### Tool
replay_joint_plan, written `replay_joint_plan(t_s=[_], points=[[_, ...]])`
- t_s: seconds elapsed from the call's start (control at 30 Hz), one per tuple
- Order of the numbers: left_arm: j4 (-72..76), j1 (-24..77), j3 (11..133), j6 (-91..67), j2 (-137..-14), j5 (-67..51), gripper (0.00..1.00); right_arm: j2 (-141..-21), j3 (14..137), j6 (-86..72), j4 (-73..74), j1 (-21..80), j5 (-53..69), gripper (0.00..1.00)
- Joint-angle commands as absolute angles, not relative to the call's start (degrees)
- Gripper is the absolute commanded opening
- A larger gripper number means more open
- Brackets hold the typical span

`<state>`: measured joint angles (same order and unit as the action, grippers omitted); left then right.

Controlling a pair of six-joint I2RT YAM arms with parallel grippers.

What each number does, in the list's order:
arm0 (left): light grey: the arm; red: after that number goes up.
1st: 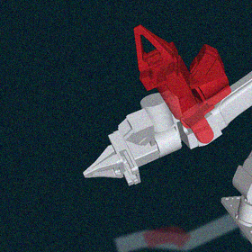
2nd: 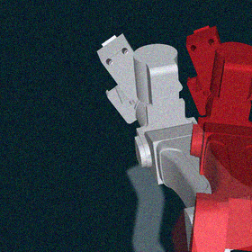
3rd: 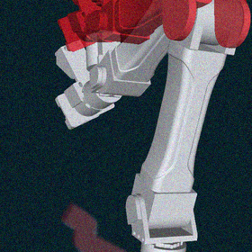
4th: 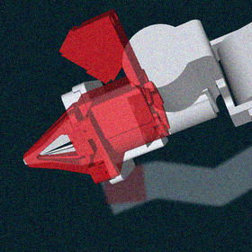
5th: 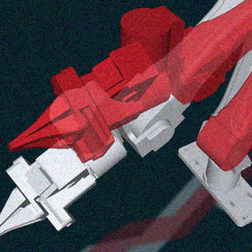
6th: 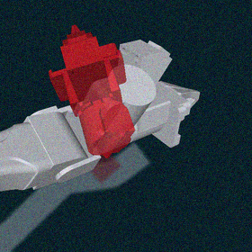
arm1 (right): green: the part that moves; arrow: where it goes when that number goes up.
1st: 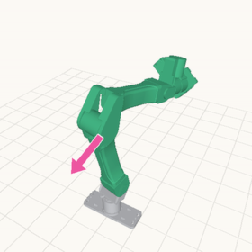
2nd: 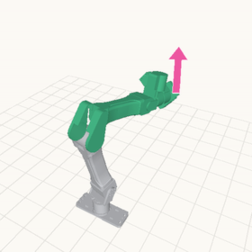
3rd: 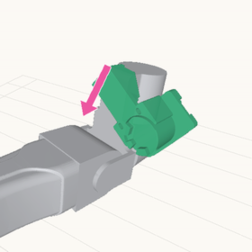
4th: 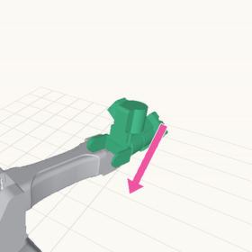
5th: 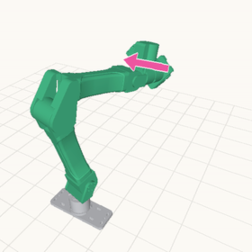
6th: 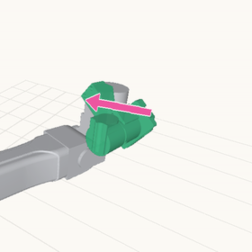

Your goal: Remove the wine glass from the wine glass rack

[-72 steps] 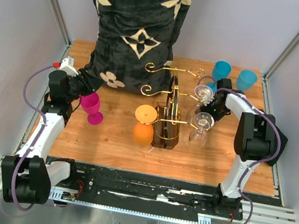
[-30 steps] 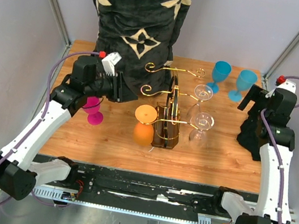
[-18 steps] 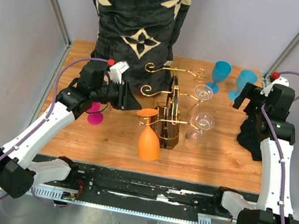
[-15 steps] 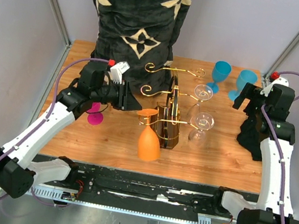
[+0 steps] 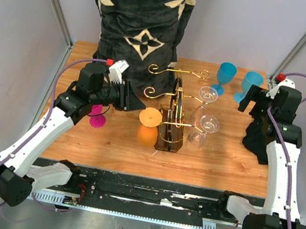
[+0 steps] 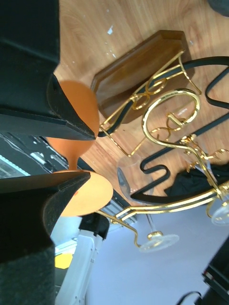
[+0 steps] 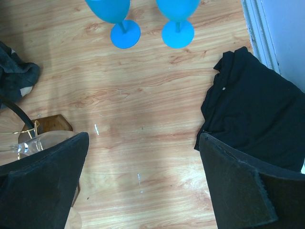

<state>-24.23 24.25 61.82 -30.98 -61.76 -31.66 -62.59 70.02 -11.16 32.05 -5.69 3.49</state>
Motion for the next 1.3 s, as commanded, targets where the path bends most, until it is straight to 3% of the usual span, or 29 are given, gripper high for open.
replay_joint_plan(t_s=[0.0, 0.33, 0.5, 0.73, 0.83, 1.07, 1.27], points=[[-16.25, 24.98, 58.72, -36.97, -59.32, -33.28, 0.38, -61.75, 70.77, -9.89, 33.05, -5.01, 3.18, 0.99], [-15.11, 24.96, 57.51, -39.03, -58.91, -36.55, 0.37, -62.07, 70.45, -10.25, 32.62, -4.83, 3.83, 0.99], [-14.12, 24.96, 56.58, -40.05, -58.30, -38.62, 0.23, -62.10, 70.14, -10.37, 32.48, -4.80, 4.11, 0.99], [-11.87, 24.96, 54.60, -41.56, -57.50, -40.63, 0.17, -62.02, 70.03, -10.46, 32.26, -4.73, 4.37, 0.99], [-8.94, 24.96, 53.46, -43.92, -57.14, -42.56, 0.08, -62.02, 69.77, -10.50, 32.09, -4.75, 4.56, 0.99], [-9.23, 24.96, 53.71, -43.75, -57.13, -42.36, 0.28, -62.22, 69.47, -10.46, 31.83, -4.75, 4.65, 0.99], [-9.48, 24.96, 53.66, -43.41, -57.39, -43.07, 0.30, -62.42, 69.15, -10.42, 31.65, -4.81, 4.75, 0.99]])
